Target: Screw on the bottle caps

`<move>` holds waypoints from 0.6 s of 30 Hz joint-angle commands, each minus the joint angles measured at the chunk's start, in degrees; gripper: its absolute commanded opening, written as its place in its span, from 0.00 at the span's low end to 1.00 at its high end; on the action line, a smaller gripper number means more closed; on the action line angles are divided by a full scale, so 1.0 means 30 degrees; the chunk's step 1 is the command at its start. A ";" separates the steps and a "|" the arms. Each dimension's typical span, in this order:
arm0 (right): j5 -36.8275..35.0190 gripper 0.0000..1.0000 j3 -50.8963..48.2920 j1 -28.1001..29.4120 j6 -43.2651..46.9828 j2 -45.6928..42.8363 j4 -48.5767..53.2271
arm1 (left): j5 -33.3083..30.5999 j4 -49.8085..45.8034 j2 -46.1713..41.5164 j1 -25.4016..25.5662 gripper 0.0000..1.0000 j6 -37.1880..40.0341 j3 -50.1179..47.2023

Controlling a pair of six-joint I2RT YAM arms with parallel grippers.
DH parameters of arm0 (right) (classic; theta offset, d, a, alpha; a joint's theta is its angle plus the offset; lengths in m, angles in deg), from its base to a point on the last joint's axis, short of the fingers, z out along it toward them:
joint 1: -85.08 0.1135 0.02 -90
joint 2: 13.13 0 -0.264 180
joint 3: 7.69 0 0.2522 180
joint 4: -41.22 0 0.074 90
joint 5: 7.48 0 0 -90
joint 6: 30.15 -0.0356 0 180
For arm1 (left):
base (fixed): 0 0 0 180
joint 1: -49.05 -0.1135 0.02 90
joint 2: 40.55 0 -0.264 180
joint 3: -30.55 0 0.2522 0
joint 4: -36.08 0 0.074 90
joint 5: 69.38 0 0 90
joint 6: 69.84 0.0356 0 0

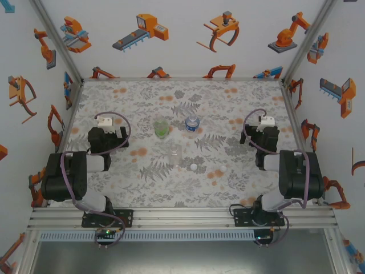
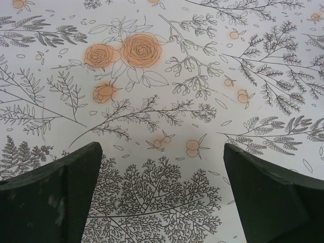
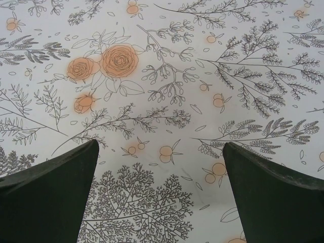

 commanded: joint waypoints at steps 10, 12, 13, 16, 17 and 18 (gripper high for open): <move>-0.0203 0.99 0.0057 0.0147 0.0277 0.0089 -0.0609 | -0.0028 0.0274 -0.0002 -0.0128 0.97 -0.0305 0.0356; -0.0229 0.99 0.0050 0.0136 0.0279 0.0079 -0.0607 | -0.0028 0.0270 -0.0011 -0.0128 0.97 -0.0314 0.0356; -0.0225 0.99 0.0057 0.0147 0.0260 0.0088 -0.0602 | -0.0028 0.0274 -0.0021 -0.0130 0.97 -0.0330 0.0356; -0.0395 0.99 0.0053 0.0143 0.0191 0.0115 -0.0609 | -0.0028 0.0282 -0.0002 -0.0128 0.97 -0.0312 0.0356; -0.0751 0.99 0.0057 0.0139 0.0044 0.0104 -0.0582 | -0.0003 0.0282 -0.0020 -0.0150 0.97 -0.0308 0.0356; -0.1106 0.99 0.0057 0.0131 -0.0104 0.0107 -0.0579 | 0.0001 0.0272 -0.0006 -0.0157 0.97 -0.0323 0.0356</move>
